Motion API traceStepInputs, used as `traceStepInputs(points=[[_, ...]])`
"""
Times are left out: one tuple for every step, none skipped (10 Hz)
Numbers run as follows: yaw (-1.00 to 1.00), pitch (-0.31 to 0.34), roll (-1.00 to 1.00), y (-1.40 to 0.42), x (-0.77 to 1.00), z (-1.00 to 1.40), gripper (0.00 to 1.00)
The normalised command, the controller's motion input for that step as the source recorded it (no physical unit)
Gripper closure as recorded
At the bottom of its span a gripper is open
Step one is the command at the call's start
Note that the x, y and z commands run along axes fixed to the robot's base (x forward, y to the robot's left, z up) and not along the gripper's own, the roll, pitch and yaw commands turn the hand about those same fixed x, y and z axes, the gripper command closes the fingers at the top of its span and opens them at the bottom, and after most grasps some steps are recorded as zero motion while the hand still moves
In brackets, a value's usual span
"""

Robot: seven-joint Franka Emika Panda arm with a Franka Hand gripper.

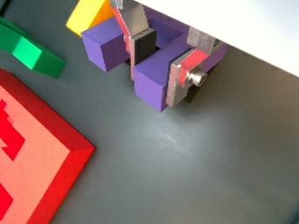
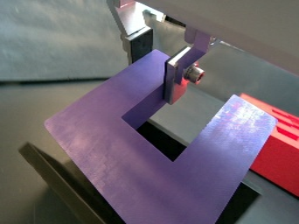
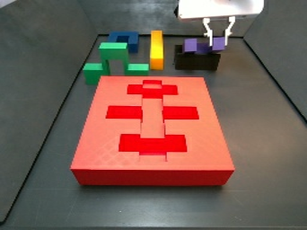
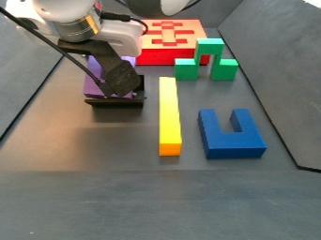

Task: Pick up the purple object. Move up. Place the purple object on the fixture. Regrasp the purple object. Move to above the board. Insert the purple object.
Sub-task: Place the purple object on the fixture.

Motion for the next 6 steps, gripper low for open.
traceStepInputs(points=[[-0.01,0.163,0.14,0.0,0.0,-0.07,1.0],[0.0,0.183,0.15,0.0,0.0,-0.07,1.0],[0.0,0.02,0.04,0.0,0.0,0.0,1.0],[0.0,0.0,0.04,0.0,0.0,0.0,1.0],[0.0,0.0,0.01,0.0,0.0,0.0,1.0],[0.0,0.0,0.05,0.0,0.0,0.0,1.0]])
